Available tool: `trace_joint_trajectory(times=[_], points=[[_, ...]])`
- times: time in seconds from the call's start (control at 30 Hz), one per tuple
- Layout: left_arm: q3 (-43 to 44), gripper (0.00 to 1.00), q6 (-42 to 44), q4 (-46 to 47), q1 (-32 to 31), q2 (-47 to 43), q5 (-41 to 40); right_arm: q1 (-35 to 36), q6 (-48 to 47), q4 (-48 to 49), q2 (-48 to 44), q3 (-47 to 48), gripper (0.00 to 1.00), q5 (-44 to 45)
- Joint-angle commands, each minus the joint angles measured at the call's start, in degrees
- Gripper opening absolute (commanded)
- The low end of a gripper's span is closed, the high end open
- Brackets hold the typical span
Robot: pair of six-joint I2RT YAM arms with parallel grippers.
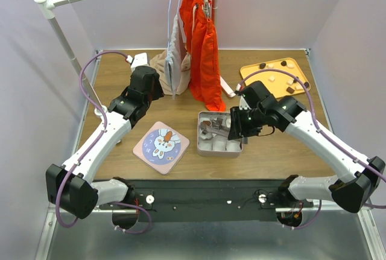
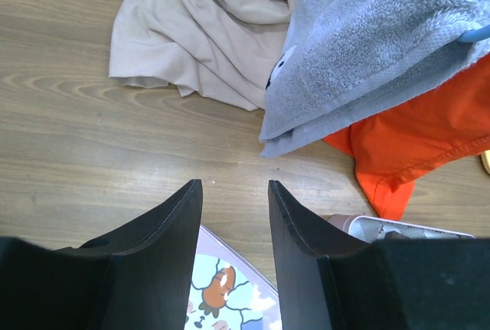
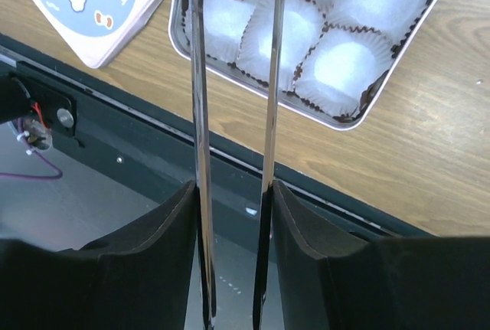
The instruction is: Pack the chocolate
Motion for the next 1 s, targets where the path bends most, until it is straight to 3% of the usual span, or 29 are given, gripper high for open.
trace_joint_trajectory(times=[0.0,0.13,0.27,0.37,0.47,0.6,0.8,0.97], points=[[-0.04,0.49,0.4,-0.2,0.25,-0.3,-1.37,0.6,0.8,-1.93,-0.22,4.27,0.45,4.61],[-0.04,0.49,0.66,-0.2,0.25,-0.3,-1.55,0.51,0.71,-5.09,-0.84,9.19,0.27,14.35],[-0.31,0.49,0.93,-0.29,0.34,-0.47,-1.63,0.33,0.01,-6.33,0.39,13.15,0.18,25.15],[-0.57,0.49,1.28,-0.29,0.34,-0.65,-2.16,-1.59,-0.17,-5.37,1.27,14.82,0.18,29.22],[-0.75,0.49,1.46,-0.38,0.43,-0.65,-2.07,-8.0,-2.18,-2.38,2.06,16.05,0.19,27.66],[-1.27,0.49,2.16,-0.29,0.52,-1.09,-2.16,-22.12,-5.87,1.22,3.64,15.09,0.19,27.65],[-1.98,0.49,2.77,-0.03,0.78,-1.18,-1.46,-36.2,-6.94,9.22,6.71,9.56,0.24,22.64],[-2.16,0.49,4.26,1.2,0.87,0.05,-0.93,-39.57,-6.85,12.74,8.91,7.01,0.27,21.06]])
